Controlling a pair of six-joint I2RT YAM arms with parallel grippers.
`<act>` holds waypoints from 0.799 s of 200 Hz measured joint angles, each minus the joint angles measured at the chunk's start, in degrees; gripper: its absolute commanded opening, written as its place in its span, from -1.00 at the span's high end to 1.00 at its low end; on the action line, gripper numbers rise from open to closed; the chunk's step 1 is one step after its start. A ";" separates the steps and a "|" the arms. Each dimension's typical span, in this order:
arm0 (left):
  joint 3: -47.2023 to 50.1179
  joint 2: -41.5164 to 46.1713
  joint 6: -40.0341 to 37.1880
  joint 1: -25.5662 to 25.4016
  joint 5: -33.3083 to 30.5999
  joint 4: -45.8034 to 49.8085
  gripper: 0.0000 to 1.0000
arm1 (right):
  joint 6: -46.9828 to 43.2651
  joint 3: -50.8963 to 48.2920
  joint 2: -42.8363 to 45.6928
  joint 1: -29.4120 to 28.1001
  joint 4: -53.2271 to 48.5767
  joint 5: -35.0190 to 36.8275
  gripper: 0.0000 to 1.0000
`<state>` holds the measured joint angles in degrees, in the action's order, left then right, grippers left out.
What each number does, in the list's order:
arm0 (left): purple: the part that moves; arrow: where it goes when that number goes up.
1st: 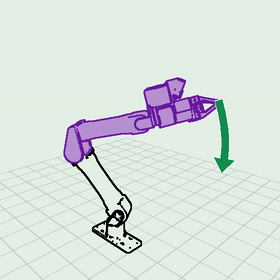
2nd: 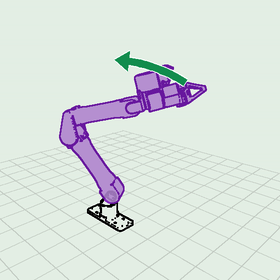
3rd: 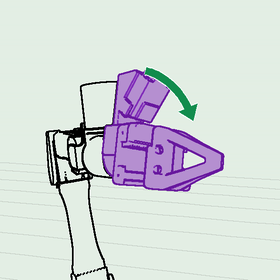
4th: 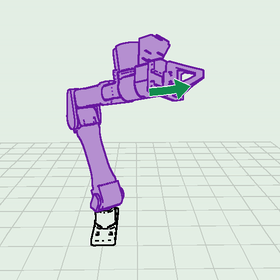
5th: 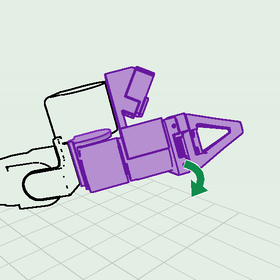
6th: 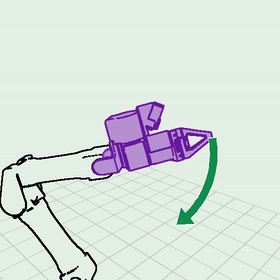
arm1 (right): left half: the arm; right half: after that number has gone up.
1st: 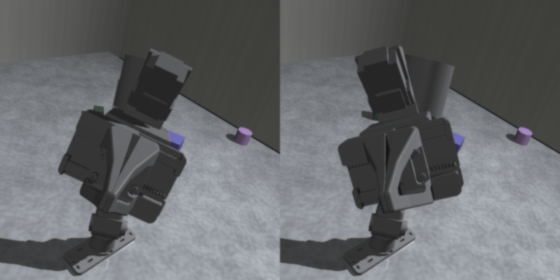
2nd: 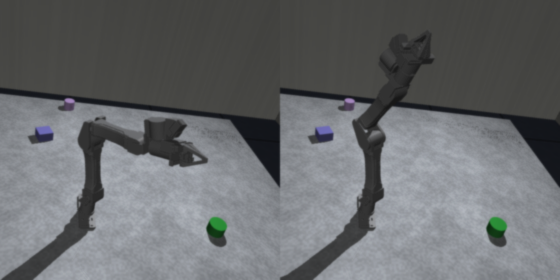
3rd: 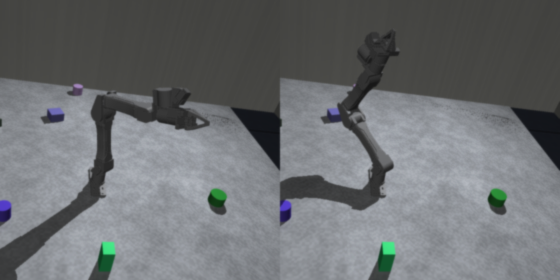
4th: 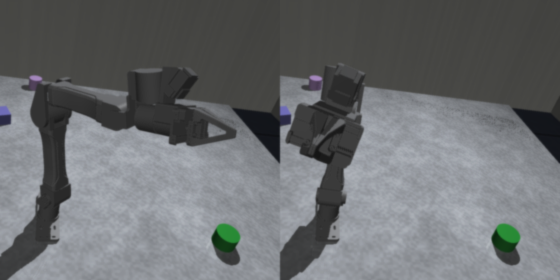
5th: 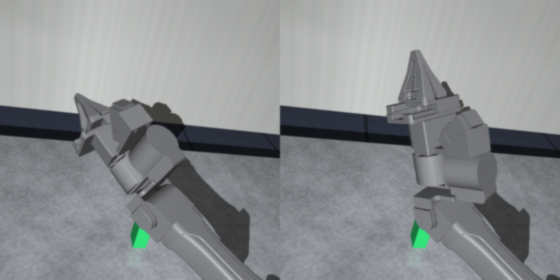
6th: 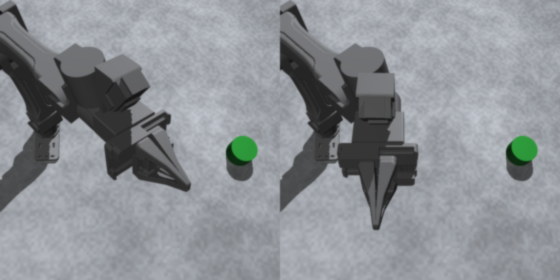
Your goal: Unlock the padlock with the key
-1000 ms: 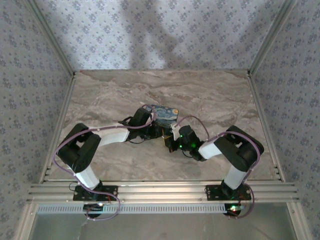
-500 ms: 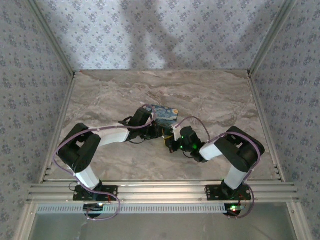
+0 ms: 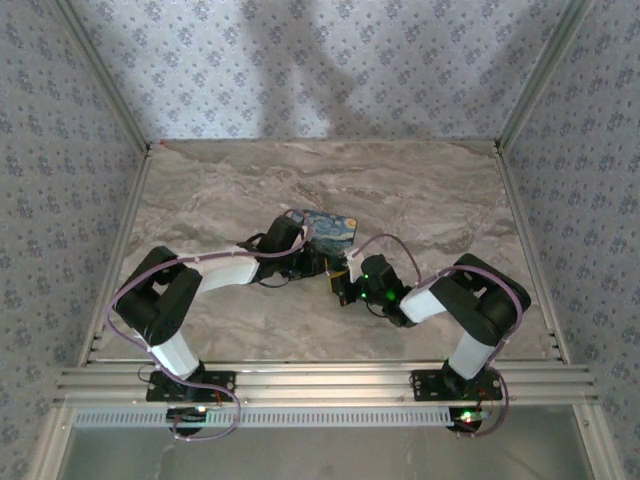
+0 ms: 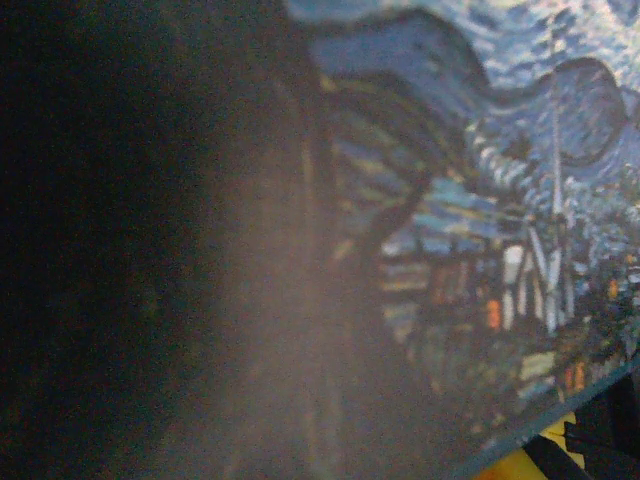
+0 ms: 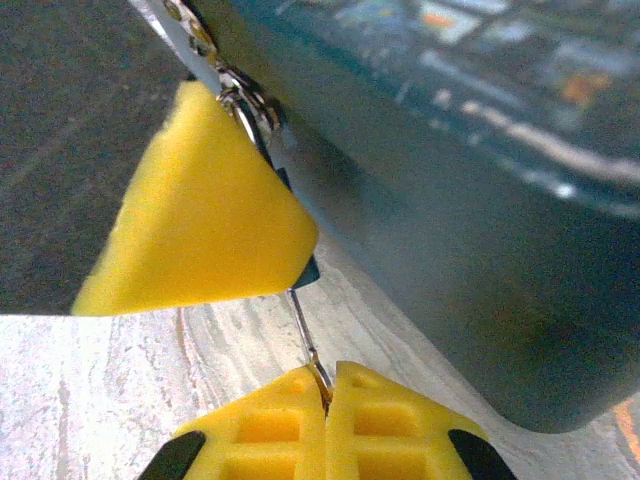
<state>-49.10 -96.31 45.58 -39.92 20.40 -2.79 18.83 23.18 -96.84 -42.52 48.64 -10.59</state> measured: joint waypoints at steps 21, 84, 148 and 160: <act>0.00 0.00 0.04 -0.13 -0.04 0.02 0.76 | -0.26 0.15 0.00 0.00 -0.42 0.85 1.00; -0.17 0.02 0.15 -0.33 -0.26 0.04 0.77 | -0.81 1.53 -0.74 -0.50 -1.51 0.94 1.00; -0.17 0.02 0.17 -0.33 -0.24 0.07 0.76 | -0.81 1.38 -0.79 -0.52 -0.76 1.03 1.00; -0.17 0.02 0.20 -0.35 -0.20 0.04 0.76 | -0.79 1.05 -0.79 -0.55 0.26 1.20 1.00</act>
<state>-49.28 -96.29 45.78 -40.27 20.21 -2.74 18.04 24.23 -97.62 -43.07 48.90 -9.39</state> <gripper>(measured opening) 0.212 0.066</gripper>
